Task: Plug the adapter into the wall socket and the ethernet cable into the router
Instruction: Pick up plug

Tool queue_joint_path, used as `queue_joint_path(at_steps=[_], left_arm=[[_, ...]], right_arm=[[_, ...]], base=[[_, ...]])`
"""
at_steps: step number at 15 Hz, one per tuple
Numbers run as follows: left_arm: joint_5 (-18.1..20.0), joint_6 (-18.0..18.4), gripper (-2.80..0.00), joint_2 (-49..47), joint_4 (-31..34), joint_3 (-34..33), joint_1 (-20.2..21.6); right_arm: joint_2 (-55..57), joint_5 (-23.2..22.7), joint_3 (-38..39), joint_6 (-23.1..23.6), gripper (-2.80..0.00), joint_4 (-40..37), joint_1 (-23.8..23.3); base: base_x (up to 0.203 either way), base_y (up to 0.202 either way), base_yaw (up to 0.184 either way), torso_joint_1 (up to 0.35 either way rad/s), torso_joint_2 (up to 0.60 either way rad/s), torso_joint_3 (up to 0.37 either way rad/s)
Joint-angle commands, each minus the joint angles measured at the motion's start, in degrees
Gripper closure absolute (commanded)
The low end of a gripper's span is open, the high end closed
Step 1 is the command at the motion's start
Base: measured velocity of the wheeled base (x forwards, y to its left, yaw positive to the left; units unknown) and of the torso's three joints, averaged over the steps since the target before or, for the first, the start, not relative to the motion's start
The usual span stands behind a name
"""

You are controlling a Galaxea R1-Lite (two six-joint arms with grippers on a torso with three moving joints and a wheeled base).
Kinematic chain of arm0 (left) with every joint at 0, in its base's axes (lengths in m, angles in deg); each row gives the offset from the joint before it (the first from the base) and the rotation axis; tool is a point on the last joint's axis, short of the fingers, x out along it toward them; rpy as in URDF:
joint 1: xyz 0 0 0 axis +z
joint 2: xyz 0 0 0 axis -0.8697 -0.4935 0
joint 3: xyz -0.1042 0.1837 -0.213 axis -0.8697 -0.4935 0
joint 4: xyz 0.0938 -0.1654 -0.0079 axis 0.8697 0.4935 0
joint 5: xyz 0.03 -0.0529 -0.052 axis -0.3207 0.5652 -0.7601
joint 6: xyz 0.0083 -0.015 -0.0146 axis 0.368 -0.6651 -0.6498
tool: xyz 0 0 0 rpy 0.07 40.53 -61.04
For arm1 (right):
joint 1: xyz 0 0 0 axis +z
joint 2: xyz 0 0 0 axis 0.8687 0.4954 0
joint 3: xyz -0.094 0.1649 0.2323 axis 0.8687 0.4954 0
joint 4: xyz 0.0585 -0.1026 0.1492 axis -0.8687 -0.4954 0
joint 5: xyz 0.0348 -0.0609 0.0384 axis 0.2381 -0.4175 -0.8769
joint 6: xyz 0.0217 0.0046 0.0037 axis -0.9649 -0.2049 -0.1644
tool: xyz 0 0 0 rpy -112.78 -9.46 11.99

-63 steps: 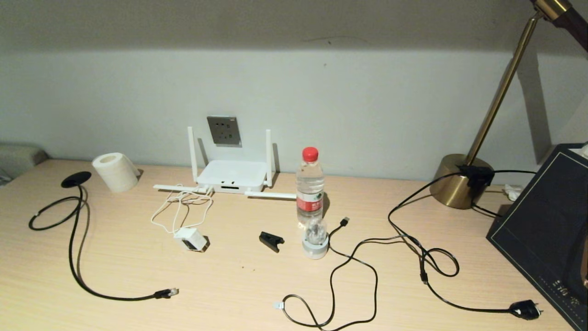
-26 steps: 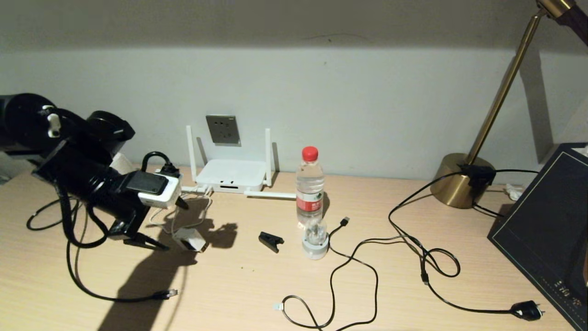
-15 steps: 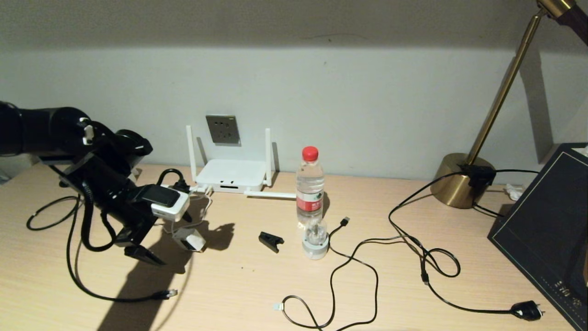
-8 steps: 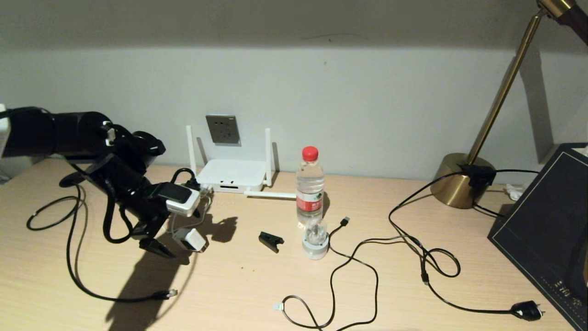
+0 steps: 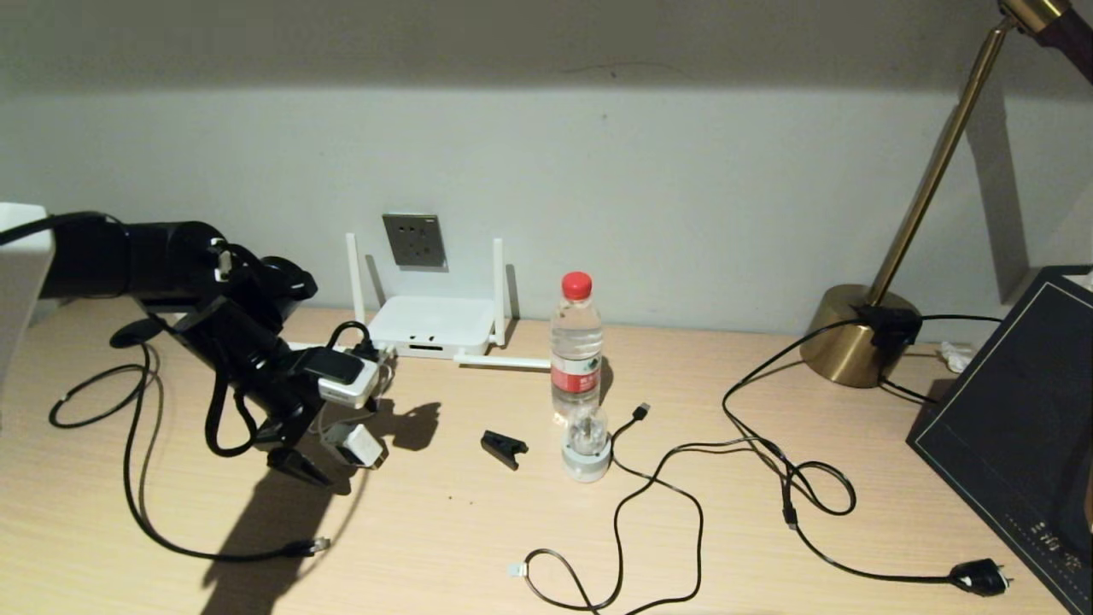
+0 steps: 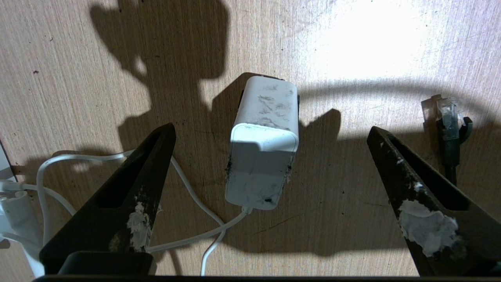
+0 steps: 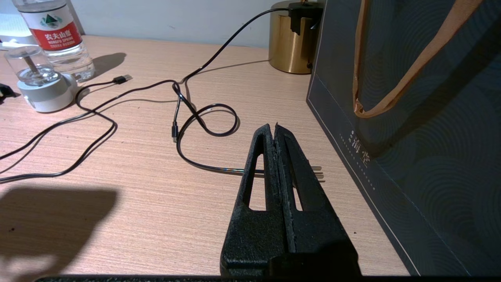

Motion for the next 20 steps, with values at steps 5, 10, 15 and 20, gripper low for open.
queue_joint_path(at_steps=[5,10,15,20], left_arm=[[0.2,0.5,-2.80,-0.5,0.3,0.0,-0.1],[0.5,0.3,0.00,-1.0,0.4,-0.1,-0.1],[0.5,0.4,0.00,-1.5,0.3,-0.3,-0.1],[0.6,0.5,0.00,-1.3,0.4,-1.1,-0.1]], right_arm=[[0.1,0.0,2.0,0.0,0.00,0.1,0.0],[0.1,0.0,2.0,0.0,0.00,0.1,0.0],[0.1,0.0,2.0,0.0,0.00,0.1,0.0],[0.1,0.0,2.0,0.0,0.00,0.1,0.0]], base=[[0.000,0.000,0.000,0.000,0.00,0.000],[0.000,0.000,0.000,0.000,0.00,0.000],[0.000,0.000,0.000,0.000,0.00,0.000],[0.000,0.000,0.000,0.000,0.00,0.000]])
